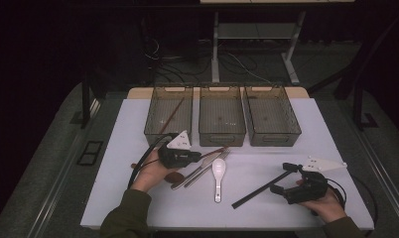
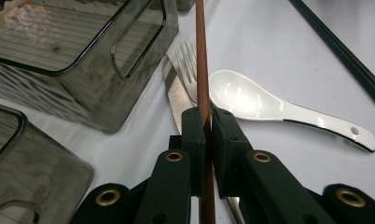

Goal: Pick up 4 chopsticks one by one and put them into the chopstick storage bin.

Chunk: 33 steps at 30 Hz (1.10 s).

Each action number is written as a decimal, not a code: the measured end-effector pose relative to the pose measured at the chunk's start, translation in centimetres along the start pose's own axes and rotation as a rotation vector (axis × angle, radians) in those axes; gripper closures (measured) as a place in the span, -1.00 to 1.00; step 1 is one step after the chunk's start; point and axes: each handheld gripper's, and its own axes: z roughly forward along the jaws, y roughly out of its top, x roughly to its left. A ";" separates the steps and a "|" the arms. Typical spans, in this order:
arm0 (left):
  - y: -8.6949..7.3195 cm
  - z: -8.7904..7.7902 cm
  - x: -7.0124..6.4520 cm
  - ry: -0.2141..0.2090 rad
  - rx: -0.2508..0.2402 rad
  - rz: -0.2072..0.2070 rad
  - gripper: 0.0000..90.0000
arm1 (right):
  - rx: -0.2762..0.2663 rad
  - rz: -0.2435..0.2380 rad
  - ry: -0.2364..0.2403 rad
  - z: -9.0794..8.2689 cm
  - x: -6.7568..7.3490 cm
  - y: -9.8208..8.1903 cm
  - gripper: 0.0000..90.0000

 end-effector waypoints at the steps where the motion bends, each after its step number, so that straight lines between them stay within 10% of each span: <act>1: 0.0 -0.1 0.0 -0.002 0.002 0.005 0.85 | -0.001 0.000 0.000 0.0 0.0 0.0 -0.98; 33: 2.4 -4.0 2.2 0.072 -0.034 -0.066 0.85 | -0.038 0.015 0.005 0.0 -0.2 0.2 -0.98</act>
